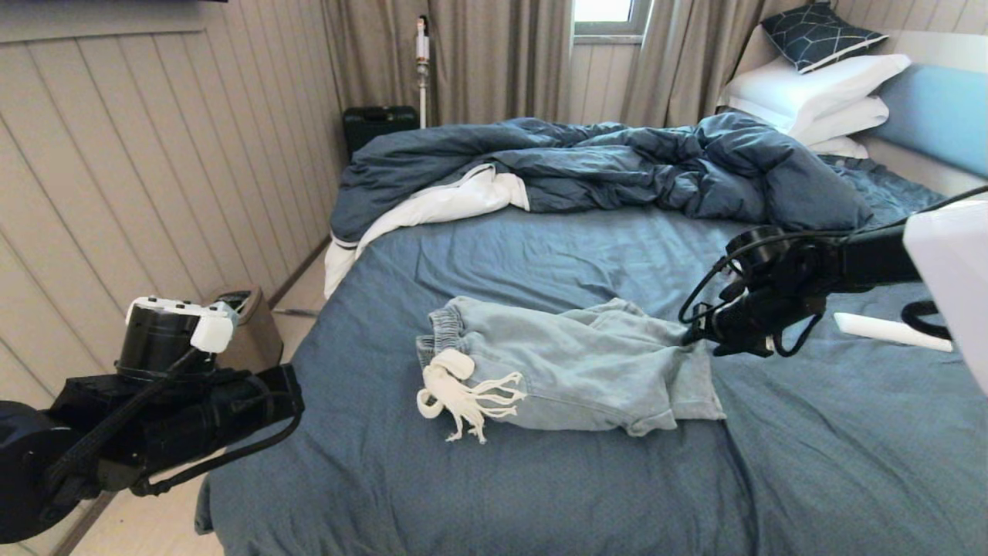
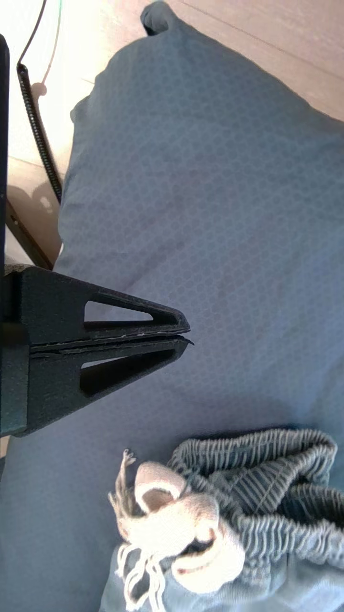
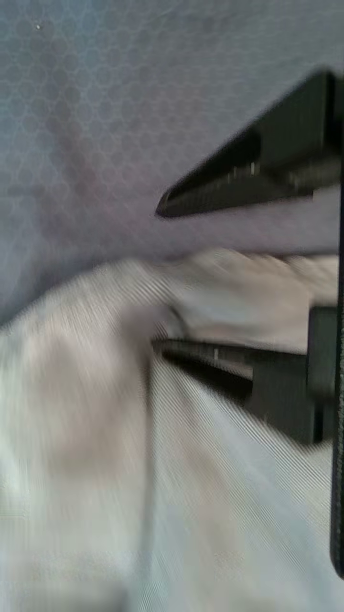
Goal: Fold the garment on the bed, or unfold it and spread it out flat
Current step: Unford the blue shorts
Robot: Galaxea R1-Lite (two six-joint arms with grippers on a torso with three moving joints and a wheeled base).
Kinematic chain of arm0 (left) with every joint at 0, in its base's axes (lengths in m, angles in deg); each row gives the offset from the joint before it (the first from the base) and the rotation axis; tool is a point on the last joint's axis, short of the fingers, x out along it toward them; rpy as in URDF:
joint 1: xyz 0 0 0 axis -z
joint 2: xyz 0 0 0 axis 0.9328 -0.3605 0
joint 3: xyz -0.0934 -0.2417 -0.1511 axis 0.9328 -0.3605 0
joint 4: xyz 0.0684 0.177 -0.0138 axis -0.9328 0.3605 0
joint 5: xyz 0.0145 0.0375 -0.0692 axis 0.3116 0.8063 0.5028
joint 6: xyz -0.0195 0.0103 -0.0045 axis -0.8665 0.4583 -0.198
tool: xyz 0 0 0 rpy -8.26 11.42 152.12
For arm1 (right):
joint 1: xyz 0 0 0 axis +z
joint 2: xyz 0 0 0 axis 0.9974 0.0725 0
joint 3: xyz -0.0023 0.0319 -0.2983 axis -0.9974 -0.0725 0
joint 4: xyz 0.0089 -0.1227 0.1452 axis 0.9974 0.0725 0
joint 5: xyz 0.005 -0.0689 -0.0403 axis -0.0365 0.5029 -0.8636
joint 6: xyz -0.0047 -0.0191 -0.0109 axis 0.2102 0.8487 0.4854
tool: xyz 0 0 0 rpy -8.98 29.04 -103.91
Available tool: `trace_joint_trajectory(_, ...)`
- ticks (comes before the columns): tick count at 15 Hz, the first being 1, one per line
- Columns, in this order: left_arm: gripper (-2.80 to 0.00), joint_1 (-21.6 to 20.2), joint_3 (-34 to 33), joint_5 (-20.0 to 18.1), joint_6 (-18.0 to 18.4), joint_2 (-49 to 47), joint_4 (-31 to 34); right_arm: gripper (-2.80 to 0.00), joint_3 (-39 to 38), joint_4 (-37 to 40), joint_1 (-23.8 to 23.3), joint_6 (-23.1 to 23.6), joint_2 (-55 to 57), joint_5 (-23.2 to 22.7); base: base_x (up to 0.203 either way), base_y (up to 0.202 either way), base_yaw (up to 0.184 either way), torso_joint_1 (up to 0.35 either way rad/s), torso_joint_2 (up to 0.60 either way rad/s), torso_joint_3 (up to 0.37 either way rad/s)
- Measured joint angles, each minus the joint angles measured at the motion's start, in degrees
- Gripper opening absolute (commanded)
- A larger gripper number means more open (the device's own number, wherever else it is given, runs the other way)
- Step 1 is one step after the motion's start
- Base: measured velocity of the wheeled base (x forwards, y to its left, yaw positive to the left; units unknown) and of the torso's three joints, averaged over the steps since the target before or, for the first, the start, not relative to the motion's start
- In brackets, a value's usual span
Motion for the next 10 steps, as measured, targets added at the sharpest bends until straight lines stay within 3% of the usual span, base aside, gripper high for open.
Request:
trace_joint_trajectory(5,-2.8,-0.1,3.8,0.2,0.8,-0.3,-0.5,0.0,-0.4,0.2,1.4,-0.9,-8.0,-1.0,0.0,0.0,0.0,0.0,0.0,0.0)
trace_joint_trajectory(9,-2.8,0.7,14.9,-1.1,3.9,-3.9,3.9,0.0,-1.4,0.3,5.5,-4.0,-10.1,-1.1,0.0,0.0,0.0,0.0,0.0,0.0)
trace_joint_trajectory(10,-2.8,1.3,18.0,-2.4,4.5,-5.7,4.9,-2.8,-1.7,0.2,6.6,-4.5,-10.3,-1.1,0.0,0.0,0.0,0.0,0.0,0.0)
